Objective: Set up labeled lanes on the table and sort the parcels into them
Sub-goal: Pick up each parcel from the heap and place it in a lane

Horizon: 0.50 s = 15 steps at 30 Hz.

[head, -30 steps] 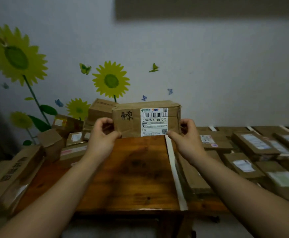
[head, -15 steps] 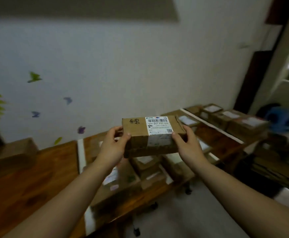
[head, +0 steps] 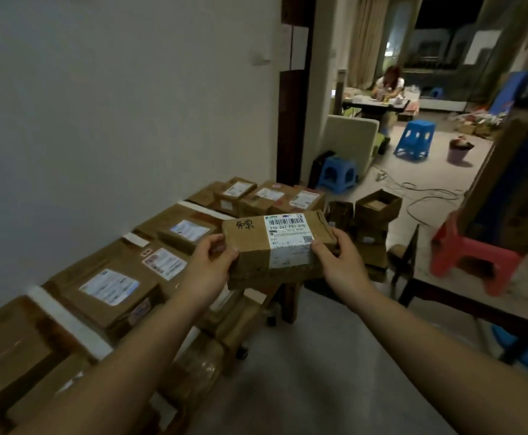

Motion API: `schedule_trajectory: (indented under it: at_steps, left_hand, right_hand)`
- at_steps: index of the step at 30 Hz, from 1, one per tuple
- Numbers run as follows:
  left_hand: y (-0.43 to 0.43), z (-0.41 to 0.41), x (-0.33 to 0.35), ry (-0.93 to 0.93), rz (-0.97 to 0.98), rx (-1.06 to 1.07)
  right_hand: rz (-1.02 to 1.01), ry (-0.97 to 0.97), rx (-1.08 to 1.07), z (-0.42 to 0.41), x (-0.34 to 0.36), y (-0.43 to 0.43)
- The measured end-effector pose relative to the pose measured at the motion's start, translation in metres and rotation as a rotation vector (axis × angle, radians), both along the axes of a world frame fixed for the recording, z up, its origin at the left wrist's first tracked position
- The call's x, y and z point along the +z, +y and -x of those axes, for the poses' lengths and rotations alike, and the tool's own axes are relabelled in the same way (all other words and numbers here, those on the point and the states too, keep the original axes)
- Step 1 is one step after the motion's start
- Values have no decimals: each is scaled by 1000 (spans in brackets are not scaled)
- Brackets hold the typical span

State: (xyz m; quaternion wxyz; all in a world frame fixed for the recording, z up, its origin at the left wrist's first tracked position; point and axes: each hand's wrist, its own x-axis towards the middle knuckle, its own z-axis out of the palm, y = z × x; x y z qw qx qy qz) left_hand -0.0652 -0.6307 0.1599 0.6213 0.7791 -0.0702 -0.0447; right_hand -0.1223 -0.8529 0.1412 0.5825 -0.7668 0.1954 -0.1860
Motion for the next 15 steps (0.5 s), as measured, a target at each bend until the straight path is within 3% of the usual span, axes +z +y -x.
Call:
schedule_trajectory:
  at_steps: [15]
  left_hand:
    - [-172, -184, -3, 125, -47, -63]
  right_hand:
    - [-10, 73, 12, -180, -9, -177]
